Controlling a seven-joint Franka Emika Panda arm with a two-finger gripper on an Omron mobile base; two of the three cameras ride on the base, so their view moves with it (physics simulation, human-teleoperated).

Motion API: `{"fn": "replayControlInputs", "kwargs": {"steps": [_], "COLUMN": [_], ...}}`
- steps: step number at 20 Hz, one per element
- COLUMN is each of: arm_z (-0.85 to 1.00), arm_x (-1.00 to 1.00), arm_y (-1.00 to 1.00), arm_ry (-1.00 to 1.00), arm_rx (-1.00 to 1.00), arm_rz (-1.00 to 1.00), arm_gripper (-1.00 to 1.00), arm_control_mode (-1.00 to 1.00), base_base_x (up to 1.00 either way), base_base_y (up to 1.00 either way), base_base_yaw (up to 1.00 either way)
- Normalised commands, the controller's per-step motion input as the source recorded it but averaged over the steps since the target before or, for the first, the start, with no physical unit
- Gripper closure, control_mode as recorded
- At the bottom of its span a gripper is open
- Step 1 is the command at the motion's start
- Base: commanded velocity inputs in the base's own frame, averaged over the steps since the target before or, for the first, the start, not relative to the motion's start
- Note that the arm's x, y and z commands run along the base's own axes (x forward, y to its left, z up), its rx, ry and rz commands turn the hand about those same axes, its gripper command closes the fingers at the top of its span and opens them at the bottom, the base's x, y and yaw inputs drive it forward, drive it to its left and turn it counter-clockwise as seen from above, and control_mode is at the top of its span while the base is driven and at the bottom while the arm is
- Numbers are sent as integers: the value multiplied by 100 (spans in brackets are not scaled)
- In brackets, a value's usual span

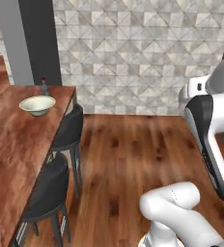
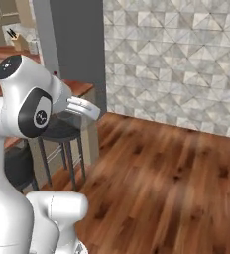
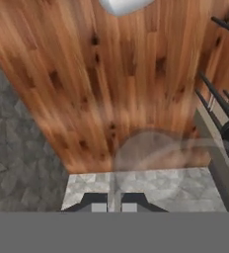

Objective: There is a bowl on the dining counter. Grab a lemon wedge from the fridge and place it in the bowl. Then get the liquor bottle and glass cup from the cabinet and place them next to the bowl.

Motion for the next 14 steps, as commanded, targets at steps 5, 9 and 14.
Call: {"fn": "replayControlInputs", "kwargs": {"steps": [5,9,14], "arm_z": [0,0,0], "arm_x": [0,0,0], "arm_y": [0,0,0], "arm_ry": [0,0,0], "arm_rx": [0,0,0], "arm_rz": [0,0,0], "arm_gripper": [100,100,100], "arm_control_mode": [100,100,100], "base_base_x": [99,86,66], "base_base_y": [-58,-61,-62], "base_base_yaw": [44,47,50]}}
